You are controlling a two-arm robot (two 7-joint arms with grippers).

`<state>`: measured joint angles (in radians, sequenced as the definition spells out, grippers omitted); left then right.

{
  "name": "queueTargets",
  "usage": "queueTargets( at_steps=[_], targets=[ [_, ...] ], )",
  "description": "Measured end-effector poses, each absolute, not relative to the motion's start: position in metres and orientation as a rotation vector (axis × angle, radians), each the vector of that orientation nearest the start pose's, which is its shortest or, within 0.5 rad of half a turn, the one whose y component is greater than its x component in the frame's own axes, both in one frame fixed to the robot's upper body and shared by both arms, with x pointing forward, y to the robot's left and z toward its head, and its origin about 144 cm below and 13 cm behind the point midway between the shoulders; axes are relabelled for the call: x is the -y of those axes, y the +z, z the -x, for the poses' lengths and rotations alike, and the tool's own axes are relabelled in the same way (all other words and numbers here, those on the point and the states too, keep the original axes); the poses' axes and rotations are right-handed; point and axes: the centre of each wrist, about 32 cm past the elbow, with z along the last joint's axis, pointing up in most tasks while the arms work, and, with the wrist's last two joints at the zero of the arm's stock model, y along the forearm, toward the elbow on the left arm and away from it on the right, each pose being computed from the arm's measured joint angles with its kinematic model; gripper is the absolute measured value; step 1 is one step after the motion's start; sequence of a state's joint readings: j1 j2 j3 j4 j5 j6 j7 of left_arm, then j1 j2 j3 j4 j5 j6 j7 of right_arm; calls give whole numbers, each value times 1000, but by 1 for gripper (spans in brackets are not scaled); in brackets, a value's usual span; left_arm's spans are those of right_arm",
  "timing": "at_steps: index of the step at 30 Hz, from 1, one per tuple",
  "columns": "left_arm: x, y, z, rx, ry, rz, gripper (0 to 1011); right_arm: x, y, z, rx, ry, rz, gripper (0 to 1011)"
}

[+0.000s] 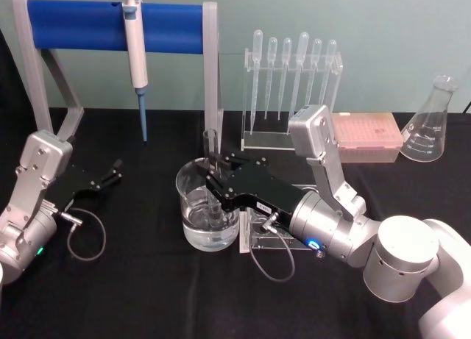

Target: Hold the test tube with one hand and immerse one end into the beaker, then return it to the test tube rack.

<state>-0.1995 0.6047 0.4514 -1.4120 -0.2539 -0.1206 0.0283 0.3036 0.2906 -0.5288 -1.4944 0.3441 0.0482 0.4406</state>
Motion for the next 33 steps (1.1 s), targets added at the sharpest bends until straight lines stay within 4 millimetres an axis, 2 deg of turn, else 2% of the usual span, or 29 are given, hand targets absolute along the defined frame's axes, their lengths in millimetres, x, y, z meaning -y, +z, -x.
queueTargets(
  at_steps=[33],
  targets=[
    [-310, 1140, -489, 285, 1248, -304, 1000, 162, 1184, -507, 41, -654, 37, 224]
  ],
)
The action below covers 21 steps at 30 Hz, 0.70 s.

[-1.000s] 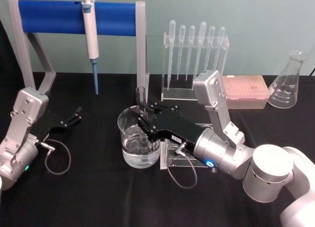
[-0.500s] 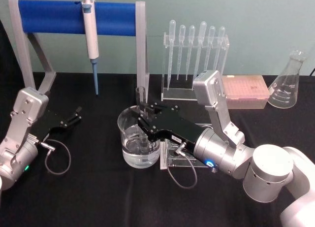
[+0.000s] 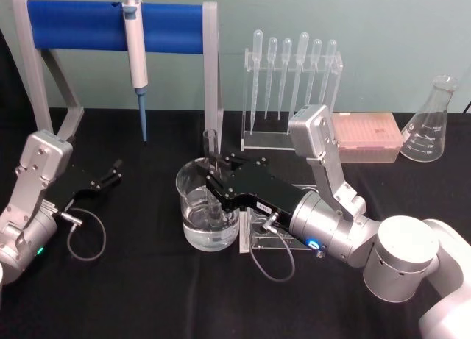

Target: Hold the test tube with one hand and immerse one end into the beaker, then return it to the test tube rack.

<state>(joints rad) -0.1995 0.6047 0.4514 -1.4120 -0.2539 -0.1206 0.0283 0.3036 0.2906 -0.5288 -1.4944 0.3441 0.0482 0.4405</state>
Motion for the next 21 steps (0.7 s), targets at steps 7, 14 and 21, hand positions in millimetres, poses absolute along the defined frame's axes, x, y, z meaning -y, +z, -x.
queueTargets(
  at_steps=[7, 14, 21],
  targets=[
    [-310, 1140, -489, 285, 1248, -304, 1000, 162, 1184, -507, 41, -654, 37, 224],
    [-310, 1140, -489, 285, 1248, -304, 1000, 162, 1184, -507, 41, -654, 36, 224],
    [-310, 1140, -489, 285, 1248, -304, 1000, 162, 1184, -507, 41, -654, 36, 224]
  ],
)
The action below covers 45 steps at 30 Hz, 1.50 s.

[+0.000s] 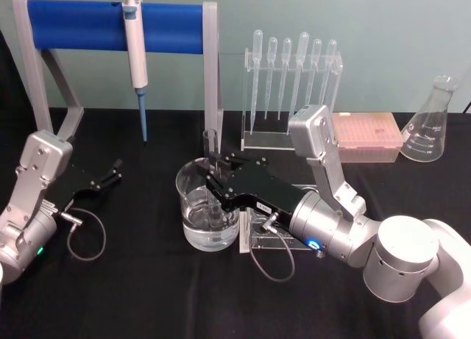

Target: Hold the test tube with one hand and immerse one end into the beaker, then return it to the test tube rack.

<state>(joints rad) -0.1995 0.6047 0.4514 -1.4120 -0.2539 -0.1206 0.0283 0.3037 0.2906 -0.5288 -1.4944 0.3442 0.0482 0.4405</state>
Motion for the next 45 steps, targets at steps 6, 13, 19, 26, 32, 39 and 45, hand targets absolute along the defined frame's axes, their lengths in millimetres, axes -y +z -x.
queueTargets(
  at_steps=[6, 13, 19, 26, 32, 39, 45],
  targets=[
    [-310, 1140, -489, 285, 1248, -305, 1000, 162, 1184, -507, 41, -654, 36, 224],
    [-310, 1140, -489, 285, 1248, -304, 1000, 162, 1184, -507, 41, -654, 37, 224],
    [-310, 1140, -489, 285, 1248, -304, 1000, 162, 1184, -507, 41, -654, 36, 224],
    [-310, 1140, -489, 285, 1248, -304, 1000, 162, 1184, -507, 41, -654, 37, 224],
    [-310, 1140, -489, 285, 1248, -304, 1000, 162, 1184, -507, 41, -654, 37, 224],
    [-310, 1140, -489, 285, 1248, -304, 1000, 162, 1184, -507, 41, -654, 37, 224],
    [-310, 1140, -489, 285, 1248, -304, 1000, 162, 1184, -507, 41, -654, 37, 224]
  ],
)
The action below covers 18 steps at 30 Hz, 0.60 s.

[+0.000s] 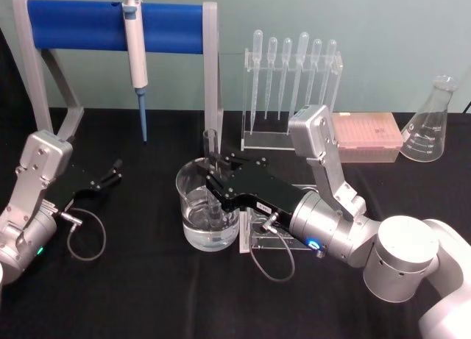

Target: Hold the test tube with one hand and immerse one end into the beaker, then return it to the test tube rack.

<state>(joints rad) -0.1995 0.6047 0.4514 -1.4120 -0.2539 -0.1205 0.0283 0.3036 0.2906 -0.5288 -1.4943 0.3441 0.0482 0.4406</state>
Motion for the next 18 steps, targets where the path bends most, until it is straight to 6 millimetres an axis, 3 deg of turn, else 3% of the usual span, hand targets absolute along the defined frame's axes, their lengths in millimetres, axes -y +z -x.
queueTargets(
  at_steps=[18],
  targets=[
    [-310, 1140, -489, 285, 1248, -304, 1000, 162, 1184, -507, 41, -654, 37, 224]
  ],
)
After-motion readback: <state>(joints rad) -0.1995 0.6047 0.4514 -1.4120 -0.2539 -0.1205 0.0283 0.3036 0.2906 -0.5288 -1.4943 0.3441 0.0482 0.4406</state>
